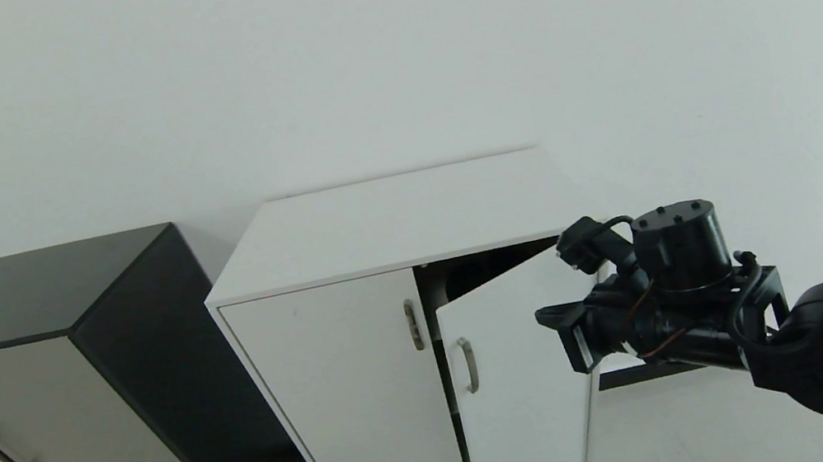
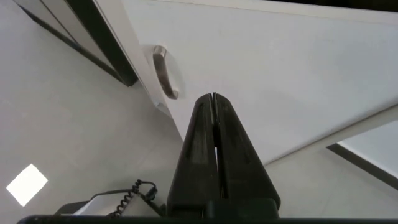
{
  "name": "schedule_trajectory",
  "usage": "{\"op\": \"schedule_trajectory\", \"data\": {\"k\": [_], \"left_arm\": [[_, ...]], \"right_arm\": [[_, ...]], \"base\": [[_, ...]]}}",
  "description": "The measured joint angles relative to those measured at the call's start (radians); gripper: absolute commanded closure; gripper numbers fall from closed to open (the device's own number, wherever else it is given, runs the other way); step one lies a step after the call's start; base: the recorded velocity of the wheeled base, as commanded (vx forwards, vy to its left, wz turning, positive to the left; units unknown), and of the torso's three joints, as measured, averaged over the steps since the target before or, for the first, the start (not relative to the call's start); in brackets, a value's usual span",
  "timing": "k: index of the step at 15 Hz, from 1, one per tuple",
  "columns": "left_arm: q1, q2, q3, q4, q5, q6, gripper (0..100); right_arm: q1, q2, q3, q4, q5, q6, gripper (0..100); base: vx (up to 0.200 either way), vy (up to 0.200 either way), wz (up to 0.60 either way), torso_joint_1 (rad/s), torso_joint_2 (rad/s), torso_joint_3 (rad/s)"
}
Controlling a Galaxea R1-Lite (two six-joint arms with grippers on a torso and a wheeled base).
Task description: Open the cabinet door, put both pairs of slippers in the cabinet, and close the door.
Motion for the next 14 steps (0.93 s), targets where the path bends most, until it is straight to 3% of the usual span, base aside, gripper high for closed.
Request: {"op": "schedule_trajectory", "data": {"k": [6, 8, 10, 14], "left_arm": [[0.000, 0.000, 0.000, 0.000, 0.000, 0.000, 100], [0.000, 0.000, 0.000, 0.000, 0.000, 0.001, 100], [0.000, 0.000, 0.000, 0.000, 0.000, 0.001, 100], [0.000, 0.000, 0.000, 0.000, 0.000, 0.001, 100]], "right_arm": [[-0.023, 0.125, -0.164, 0.000, 0.001, 0.001, 100], [-0.035, 0.157, -0.189, 0.000, 0.001, 0.001, 100], [-0.037, 0.161, -0.164, -0.013, 0.011, 0.000, 100], [-0.030, 0.105, -0.059, -0.033, 0.107, -0.007, 100]], "base": [[0.000, 0.000, 0.00, 0.000, 0.00, 0.000], [0.200, 0.000, 0.00, -0.002, 0.00, 0.007], [0.200, 0.000, 0.00, 0.002, 0.00, 0.005], [0.000, 0.000, 0.00, 0.000, 0.00, 0.000]]}}
